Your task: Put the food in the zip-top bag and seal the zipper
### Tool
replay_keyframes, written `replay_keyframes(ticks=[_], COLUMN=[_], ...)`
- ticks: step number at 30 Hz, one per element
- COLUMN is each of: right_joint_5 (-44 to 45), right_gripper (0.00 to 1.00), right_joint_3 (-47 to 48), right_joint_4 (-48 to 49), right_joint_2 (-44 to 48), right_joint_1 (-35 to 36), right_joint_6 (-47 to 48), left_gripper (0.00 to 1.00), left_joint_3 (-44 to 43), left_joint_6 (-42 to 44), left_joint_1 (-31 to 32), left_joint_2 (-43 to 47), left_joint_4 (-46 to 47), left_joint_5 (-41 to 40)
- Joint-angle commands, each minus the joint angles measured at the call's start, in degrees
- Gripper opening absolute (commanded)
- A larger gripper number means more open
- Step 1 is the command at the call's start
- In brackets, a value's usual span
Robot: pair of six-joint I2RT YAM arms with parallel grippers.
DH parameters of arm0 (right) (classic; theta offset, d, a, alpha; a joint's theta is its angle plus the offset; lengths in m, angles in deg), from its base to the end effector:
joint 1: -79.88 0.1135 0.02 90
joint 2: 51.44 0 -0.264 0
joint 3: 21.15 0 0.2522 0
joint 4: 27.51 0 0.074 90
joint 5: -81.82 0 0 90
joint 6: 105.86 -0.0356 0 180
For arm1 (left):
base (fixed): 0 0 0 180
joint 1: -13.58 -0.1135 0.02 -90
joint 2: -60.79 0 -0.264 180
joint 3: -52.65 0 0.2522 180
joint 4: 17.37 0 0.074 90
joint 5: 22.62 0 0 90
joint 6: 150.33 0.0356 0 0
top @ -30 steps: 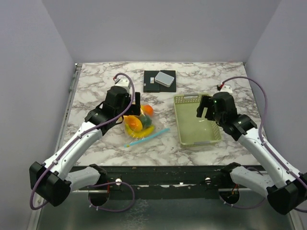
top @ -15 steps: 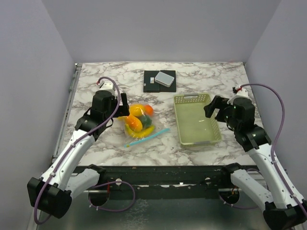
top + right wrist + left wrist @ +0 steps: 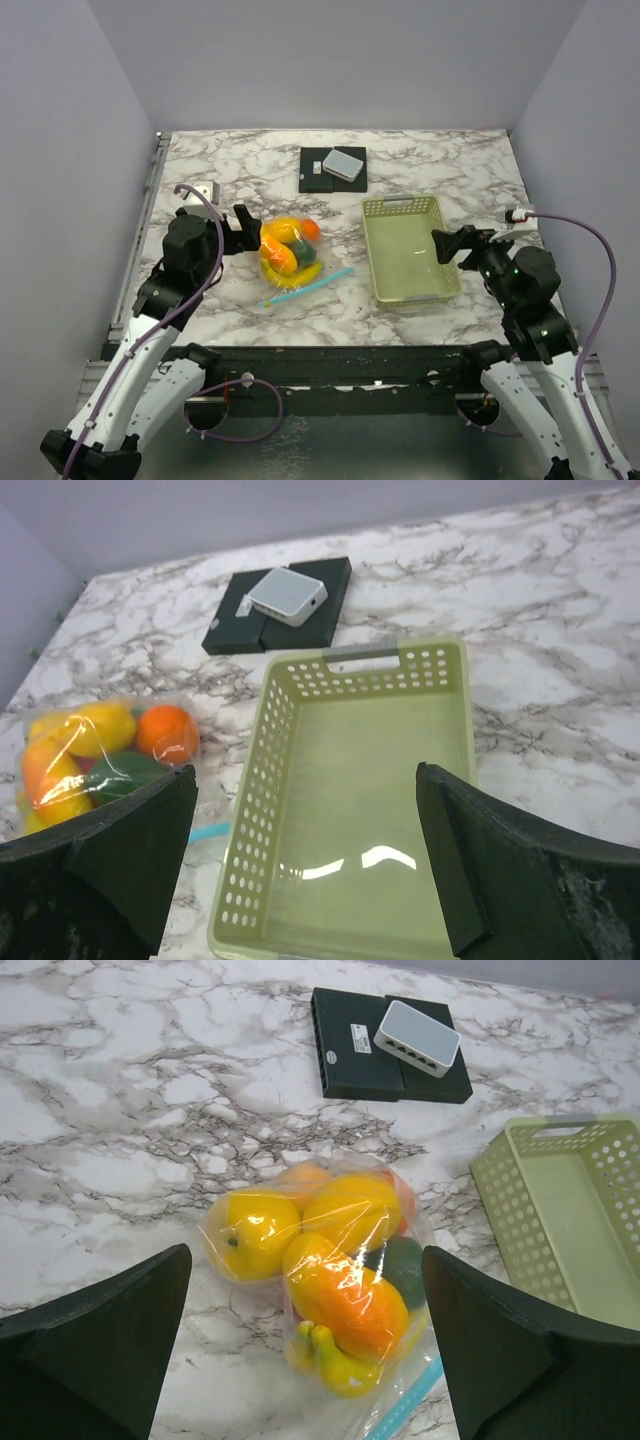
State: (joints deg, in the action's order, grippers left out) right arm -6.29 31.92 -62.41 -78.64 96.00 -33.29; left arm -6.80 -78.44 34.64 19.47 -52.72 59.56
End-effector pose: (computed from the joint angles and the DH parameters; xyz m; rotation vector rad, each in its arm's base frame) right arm 0.1159 0.0323 0.3270 0.0445 1.7446 0.4023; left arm 0.1564 -0.0551 0.3339 -0.0463 1.8822 -0.3434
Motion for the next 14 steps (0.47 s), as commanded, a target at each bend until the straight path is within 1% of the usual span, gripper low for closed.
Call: replay_keyframes(ticks=[1, 5, 8, 14], right_joint_5=[-1.5, -1.5, -3.4, -3.8], right_gripper=[0.96, 0.96, 0.96, 0.97], right_joint_3=[-1.4, -1.4, -1.6, -2.1], right_joint_4=[4.0, 4.3, 4.7, 5.1], right_joint_2=[2.7, 3.5, 4.3, 5.1], right_joint_1=[-0.2, -0.2, -0.1, -0.1], right_joint_6=[2.1, 2.2, 2.4, 2.5], left_gripper=[0.99, 0.99, 0.99, 0.99], left_joint_3=[1.4, 1.5, 1.7, 1.9], left_joint_6=[0.5, 0.5, 1.2, 1.3], left_joint_1=[-0.3, -0.3, -0.3, -0.3], left_joint_2=[2.5, 3.7, 4.5, 4.2], left_joint_4=[1.8, 2.0, 2.1, 2.4], left_joint_5=[1.9, 3.0, 3.7, 4.8])
